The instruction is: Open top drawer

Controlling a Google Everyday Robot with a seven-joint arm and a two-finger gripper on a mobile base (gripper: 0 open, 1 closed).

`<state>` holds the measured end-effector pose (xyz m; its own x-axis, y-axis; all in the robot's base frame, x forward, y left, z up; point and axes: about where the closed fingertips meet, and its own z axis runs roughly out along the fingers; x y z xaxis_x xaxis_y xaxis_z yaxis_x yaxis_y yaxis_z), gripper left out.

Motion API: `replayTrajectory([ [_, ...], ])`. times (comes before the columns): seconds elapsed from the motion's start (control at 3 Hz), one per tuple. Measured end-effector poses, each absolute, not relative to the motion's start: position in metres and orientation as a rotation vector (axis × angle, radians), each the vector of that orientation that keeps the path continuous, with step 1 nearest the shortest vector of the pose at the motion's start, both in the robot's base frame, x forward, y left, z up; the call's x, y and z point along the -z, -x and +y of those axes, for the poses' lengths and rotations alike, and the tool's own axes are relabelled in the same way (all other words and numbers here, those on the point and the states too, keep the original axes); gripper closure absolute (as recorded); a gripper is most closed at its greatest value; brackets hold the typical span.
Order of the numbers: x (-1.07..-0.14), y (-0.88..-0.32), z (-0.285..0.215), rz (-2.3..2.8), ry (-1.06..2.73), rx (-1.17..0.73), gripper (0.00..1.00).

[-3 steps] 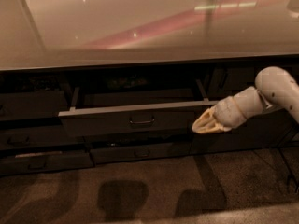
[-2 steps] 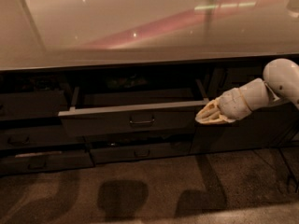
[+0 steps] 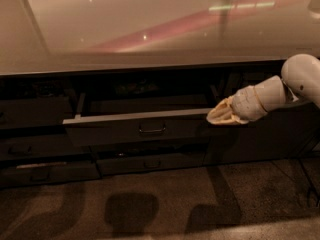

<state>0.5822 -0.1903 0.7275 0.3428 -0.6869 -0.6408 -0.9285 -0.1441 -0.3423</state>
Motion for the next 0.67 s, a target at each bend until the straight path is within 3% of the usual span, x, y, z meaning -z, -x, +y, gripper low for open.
replayTrajectory([
  [0.67,-0.7511,-0.5923,-0.1830,1.440,1.885,-0.346,1.00],
])
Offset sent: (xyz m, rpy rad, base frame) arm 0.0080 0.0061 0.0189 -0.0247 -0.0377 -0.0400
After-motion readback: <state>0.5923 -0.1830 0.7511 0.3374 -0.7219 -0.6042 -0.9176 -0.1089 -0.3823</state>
